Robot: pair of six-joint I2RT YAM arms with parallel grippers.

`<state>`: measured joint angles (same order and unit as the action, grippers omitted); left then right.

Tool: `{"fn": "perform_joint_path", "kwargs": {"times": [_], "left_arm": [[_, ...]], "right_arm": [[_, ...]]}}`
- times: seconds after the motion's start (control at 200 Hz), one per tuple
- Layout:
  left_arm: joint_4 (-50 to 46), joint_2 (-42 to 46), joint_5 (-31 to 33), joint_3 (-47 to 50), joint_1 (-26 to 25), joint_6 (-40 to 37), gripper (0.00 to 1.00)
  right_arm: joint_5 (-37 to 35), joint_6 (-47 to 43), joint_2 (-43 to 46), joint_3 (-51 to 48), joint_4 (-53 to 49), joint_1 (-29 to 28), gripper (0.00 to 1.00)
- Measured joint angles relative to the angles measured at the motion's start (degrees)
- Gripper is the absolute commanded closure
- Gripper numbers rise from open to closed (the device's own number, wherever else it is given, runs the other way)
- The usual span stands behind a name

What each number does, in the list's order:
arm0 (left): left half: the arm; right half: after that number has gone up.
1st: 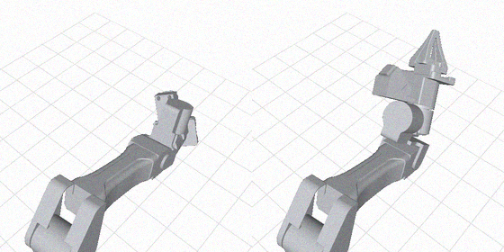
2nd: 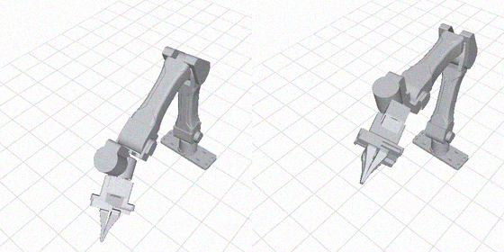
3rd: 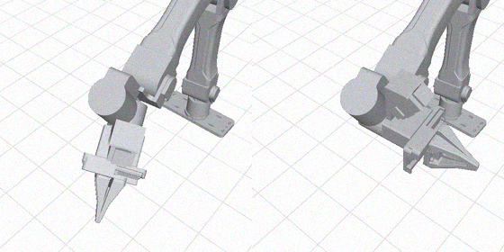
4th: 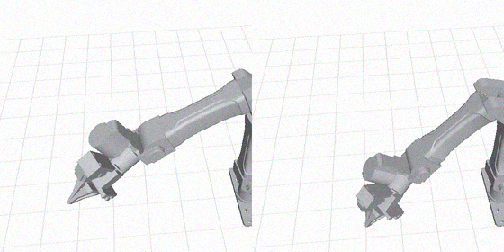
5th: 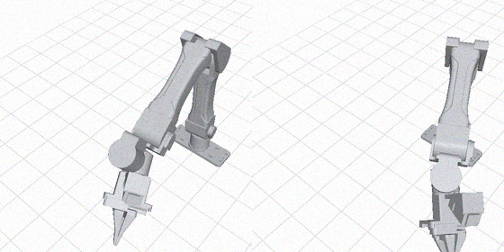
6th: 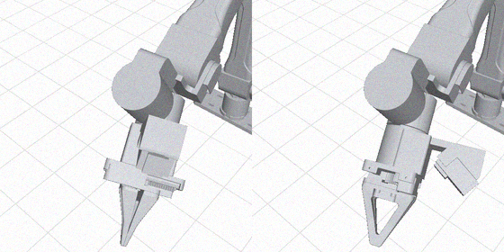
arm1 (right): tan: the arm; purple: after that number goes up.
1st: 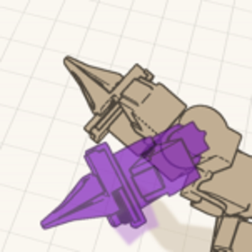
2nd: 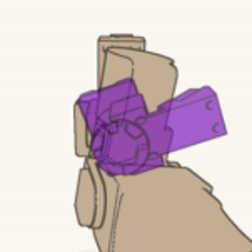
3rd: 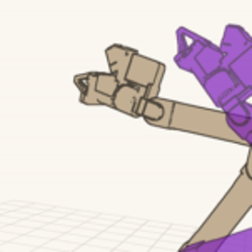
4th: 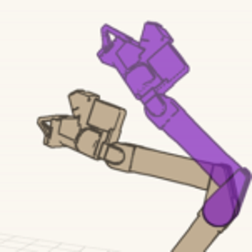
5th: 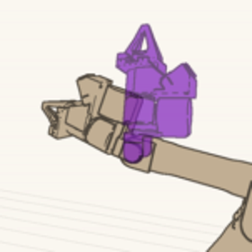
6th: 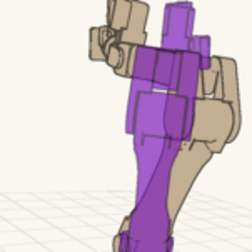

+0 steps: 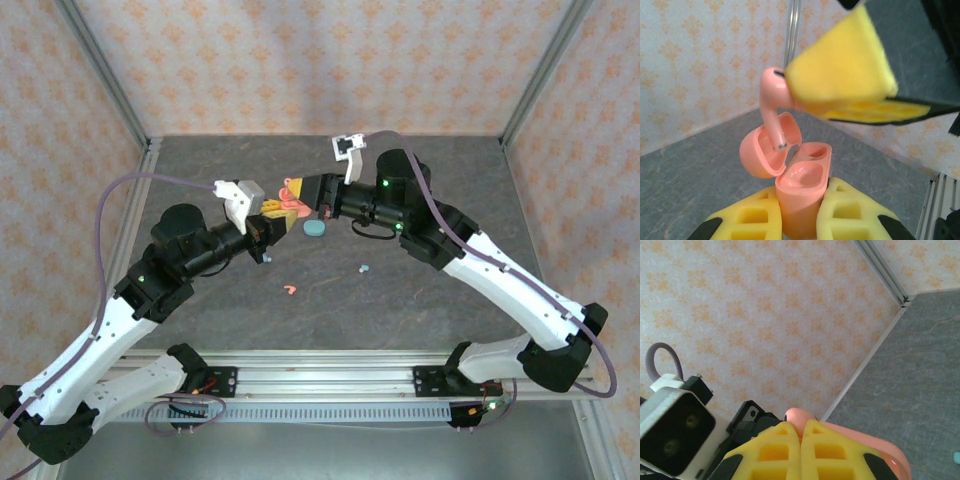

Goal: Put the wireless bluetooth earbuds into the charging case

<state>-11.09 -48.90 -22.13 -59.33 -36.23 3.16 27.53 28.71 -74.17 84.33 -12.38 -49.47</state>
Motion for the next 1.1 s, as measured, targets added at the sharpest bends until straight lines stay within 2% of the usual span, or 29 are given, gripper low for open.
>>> {"fn": "perform_joint_path", "kwargs": {"times": [1.006,1.101], "left_arm": [[1.49,-0.61,0.04,0.00,0.00,2.03,1.00],[1.51,-0.61,0.07,0.00,0.00,2.25,1.00]], "right_arm": [[2.49,-2.71,1.49,-2.21,-1.70,-0.63,1.00],[2.54,-3.15,1.53,-2.23,-1.79,-0.63,0.95]]}}
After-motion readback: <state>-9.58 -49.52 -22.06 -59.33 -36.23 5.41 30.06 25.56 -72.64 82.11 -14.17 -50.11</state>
